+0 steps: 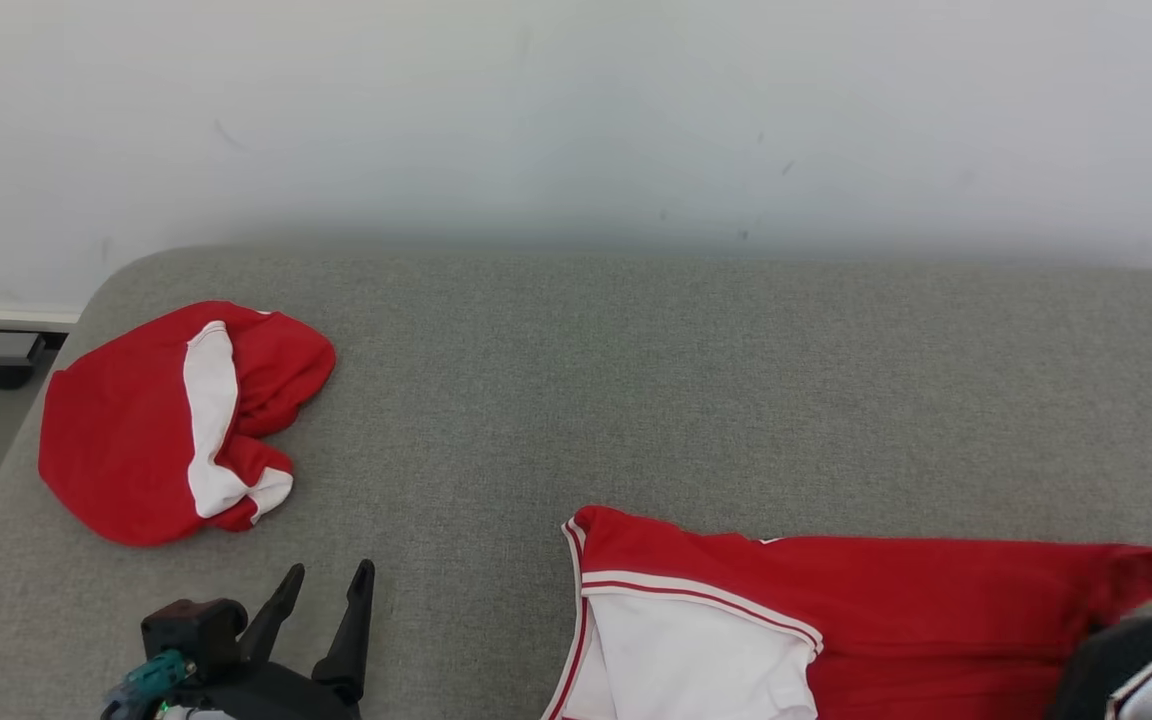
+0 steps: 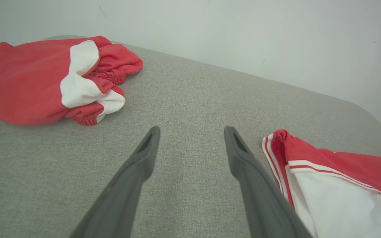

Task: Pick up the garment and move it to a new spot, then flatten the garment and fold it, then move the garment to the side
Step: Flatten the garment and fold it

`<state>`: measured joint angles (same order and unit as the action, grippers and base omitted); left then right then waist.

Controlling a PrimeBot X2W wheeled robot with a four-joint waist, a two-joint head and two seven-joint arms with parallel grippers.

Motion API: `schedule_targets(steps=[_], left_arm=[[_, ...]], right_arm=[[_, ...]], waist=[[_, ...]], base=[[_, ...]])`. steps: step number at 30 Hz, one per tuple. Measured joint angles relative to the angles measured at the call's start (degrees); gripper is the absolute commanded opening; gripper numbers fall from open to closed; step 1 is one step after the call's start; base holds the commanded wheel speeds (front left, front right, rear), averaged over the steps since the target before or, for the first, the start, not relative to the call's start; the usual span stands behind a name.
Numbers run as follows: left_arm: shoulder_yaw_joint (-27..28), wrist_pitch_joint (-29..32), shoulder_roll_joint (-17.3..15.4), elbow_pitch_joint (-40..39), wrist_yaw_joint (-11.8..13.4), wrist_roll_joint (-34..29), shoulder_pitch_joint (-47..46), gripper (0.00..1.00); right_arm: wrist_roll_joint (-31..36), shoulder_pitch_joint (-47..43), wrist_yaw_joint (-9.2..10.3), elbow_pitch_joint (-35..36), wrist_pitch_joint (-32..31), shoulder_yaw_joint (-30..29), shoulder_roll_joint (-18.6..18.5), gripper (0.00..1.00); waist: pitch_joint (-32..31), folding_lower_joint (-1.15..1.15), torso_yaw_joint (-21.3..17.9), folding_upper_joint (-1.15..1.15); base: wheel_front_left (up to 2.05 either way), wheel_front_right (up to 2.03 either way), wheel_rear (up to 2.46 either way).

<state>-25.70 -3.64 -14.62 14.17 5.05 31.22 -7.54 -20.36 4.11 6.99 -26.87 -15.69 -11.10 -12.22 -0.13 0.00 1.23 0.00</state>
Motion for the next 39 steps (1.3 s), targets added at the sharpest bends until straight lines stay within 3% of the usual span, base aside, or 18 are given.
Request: schedule_targets(steps=[12,23,30,39], left_arm=[[-0.99,0.1,0.44,0.56,-0.12,0.0,-0.12,1.0],[-1.4,0.16,0.93,1.47,-0.54,0.0,-0.11,1.0],[-1.49,0.16,0.92,1.57,-0.56,0.0,-0.1,1.0],[-2.11,0.16,1.0,1.72,-0.62,0.0,-0.15,1.0]], right_arm=[[4.37,0.08,-3.25,10.01,-2.12,13.24,8.0,0.0],[4.66,2.42,-4.44,13.73,-5.35,23.42,9.28,0.0],[3.77,3.04,-4.37,14.14,-7.1,30.7,9.26,0.0],[-2.93,6.92,-1.3,14.63,-7.49,39.56,9.05,0.0]], waist=[[-0.5,0.0,-0.41,0.0],[-1.29,0.0,0.79,0.0],[-1.49,0.0,1.29,0.0],[-1.57,0.0,2.03,0.0]], base=[[0.0,0.0,0.0],[0.0,0.0,0.0],[0.0,0.0,0.0],[0.0,0.0,0.0]])
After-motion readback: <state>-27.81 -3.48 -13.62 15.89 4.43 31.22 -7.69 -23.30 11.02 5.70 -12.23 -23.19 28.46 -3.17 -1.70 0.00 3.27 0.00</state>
